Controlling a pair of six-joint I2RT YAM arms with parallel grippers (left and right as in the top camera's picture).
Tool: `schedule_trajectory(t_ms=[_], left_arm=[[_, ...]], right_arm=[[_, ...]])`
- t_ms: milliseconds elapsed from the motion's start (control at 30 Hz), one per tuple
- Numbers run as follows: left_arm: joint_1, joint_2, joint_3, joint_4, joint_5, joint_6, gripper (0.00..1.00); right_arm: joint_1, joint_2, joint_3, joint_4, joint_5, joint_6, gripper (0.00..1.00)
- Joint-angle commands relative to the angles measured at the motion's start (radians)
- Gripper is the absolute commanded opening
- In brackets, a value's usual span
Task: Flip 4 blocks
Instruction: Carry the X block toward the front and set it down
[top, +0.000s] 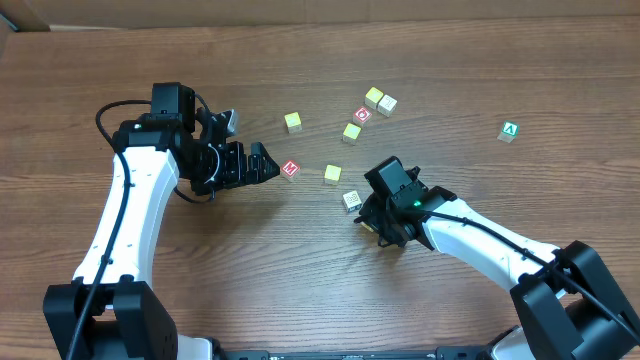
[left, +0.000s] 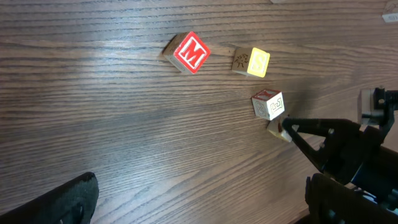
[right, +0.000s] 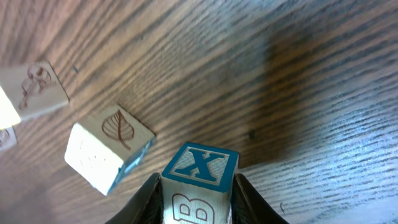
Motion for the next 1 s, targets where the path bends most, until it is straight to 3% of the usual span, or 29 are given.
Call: schedule_trajectory(t_ms=[0, 267, 567, 800, 967], left_arm=[[-0.004, 0.006, 0.020, -0.003, 0.015, -0.014, 1.00], [-0.004, 0.006, 0.020, -0.003, 0.015, -0.013, 1.00], [-0.004, 0.006, 0.020, -0.005, 0.014, -0.013, 1.00], [-0.004, 0.006, 0.020, -0.023, 0.014, -0.010, 1.00], [-0.004, 0.006, 0.020, -0.041, -0.025, -0.010, 1.00]], right_arm=[[-0.002, -0.002, 0.002, -0.050, -0.031, -0.130, 0.26], [-0.001, -0.078, 0.002, -0.205, -0.022, -0.333, 0.25], [0.056, -0.228, 0.001, -0.420, 0.013, -0.407, 0.25], [0.219, -0.228, -0.039, -0.422, 0.042, -0.399, 0.28], [0.256, -0.227, -0.061, -0.391, 0.069, -0.396, 0.33]])
